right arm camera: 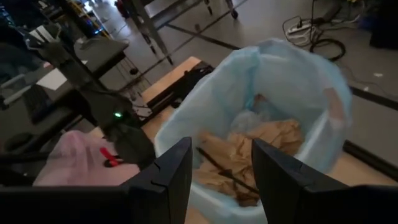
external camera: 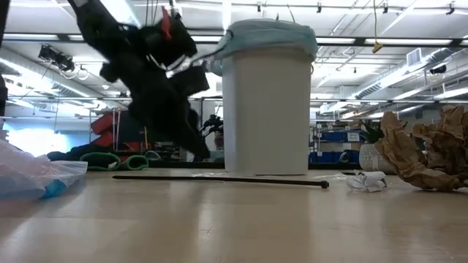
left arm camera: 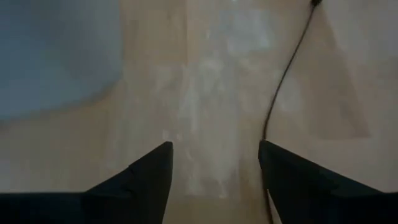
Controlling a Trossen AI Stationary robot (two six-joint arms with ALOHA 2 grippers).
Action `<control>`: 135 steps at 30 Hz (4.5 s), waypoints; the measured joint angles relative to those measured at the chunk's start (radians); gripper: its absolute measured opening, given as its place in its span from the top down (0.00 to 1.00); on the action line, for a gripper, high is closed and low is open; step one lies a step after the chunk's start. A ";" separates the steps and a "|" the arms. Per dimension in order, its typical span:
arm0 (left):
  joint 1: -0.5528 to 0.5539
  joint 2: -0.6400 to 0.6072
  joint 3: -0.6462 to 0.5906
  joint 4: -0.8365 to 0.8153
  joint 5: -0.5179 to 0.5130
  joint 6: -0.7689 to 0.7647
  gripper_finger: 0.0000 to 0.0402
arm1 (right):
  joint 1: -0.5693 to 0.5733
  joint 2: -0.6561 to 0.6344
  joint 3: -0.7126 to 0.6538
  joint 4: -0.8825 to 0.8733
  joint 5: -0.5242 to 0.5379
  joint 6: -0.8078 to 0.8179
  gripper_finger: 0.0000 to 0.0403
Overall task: Place trash/remove bag and relplace
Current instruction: Put the transparent plastic into the trash bin, then put the brown paper into the trash bin
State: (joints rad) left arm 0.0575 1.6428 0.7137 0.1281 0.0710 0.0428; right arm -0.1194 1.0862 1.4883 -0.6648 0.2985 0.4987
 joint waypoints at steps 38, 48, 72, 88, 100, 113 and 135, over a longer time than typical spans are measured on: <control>-0.132 -0.438 0.095 -0.416 -0.233 -0.153 1.00 | 0.110 -0.014 0.000 -0.167 0.127 0.022 0.82; -0.040 -0.510 0.414 -0.232 -0.354 0.135 1.00 | 0.159 -0.020 -0.001 -0.139 0.059 0.059 0.89; 0.231 -0.050 0.849 -0.462 -0.123 0.059 0.63 | 0.368 -0.012 -0.001 -0.501 0.134 0.257 0.81; 0.216 -0.177 0.849 -0.484 -0.282 0.108 0.34 | 0.390 0.007 -0.392 -0.417 -0.024 0.409 0.48; 0.196 -0.331 0.849 -0.779 -0.357 0.084 0.33 | 0.595 0.012 -0.674 0.062 -0.228 0.443 0.37; 0.183 -0.326 0.820 -0.886 -0.355 0.026 0.29 | 0.641 0.224 -0.677 0.078 -0.125 0.370 0.29; 0.183 -0.327 0.819 -1.020 -0.359 -0.100 0.34 | 0.621 0.369 -0.679 0.148 -0.175 0.417 0.97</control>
State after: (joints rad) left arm 0.2401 1.3155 1.5330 -0.8916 -0.2880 -0.0569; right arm 0.5014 1.4547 0.8097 -0.5171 0.1237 0.9157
